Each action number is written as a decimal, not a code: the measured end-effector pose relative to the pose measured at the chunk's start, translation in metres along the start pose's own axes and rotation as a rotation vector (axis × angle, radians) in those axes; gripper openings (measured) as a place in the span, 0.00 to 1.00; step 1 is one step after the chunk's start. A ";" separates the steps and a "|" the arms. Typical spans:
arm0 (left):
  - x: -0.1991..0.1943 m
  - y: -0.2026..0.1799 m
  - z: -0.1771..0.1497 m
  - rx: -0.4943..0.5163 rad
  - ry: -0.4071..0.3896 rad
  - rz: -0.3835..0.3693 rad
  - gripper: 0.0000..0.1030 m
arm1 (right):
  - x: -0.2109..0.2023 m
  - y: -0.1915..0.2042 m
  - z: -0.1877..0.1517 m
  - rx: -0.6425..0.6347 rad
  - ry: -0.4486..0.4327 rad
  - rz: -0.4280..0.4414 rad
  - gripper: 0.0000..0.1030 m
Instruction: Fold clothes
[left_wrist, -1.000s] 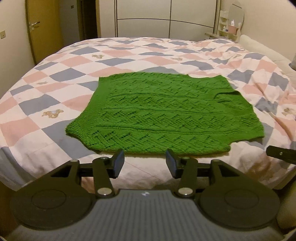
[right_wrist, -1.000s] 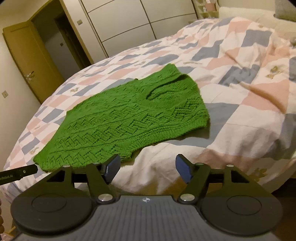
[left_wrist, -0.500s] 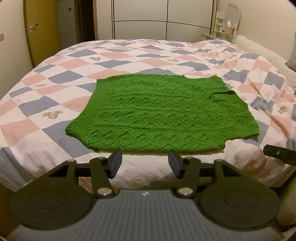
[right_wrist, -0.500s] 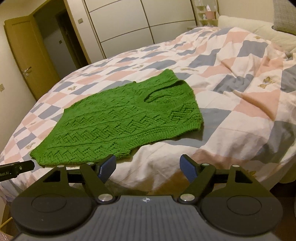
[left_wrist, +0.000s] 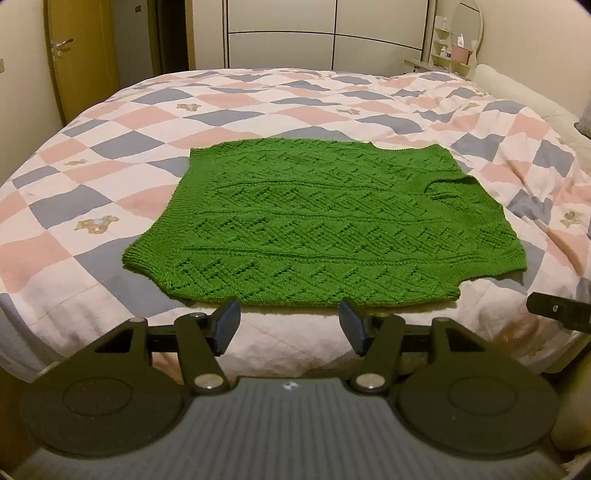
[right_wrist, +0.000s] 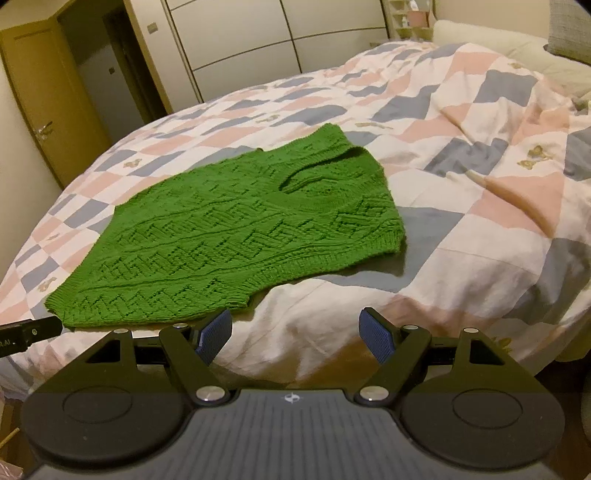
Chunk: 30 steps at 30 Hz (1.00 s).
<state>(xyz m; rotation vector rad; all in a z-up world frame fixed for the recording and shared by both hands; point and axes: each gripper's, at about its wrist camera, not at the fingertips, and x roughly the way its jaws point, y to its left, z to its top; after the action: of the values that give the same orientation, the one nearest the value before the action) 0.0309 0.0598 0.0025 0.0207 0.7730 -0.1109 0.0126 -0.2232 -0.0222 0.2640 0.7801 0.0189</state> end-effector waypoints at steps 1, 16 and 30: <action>0.001 0.003 0.000 -0.005 -0.001 -0.006 0.54 | 0.001 0.001 0.001 -0.003 0.004 -0.008 0.76; 0.022 0.058 0.010 -0.023 0.025 -0.041 0.54 | 0.022 0.051 0.015 -0.069 0.038 -0.100 0.77; 0.032 0.032 0.007 -0.040 0.040 0.050 0.57 | 0.045 0.038 0.016 -0.072 0.014 0.007 0.79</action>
<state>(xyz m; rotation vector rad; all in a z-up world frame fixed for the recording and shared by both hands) 0.0620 0.0879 -0.0161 0.0042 0.8136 -0.0476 0.0585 -0.1846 -0.0335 0.1984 0.7906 0.0552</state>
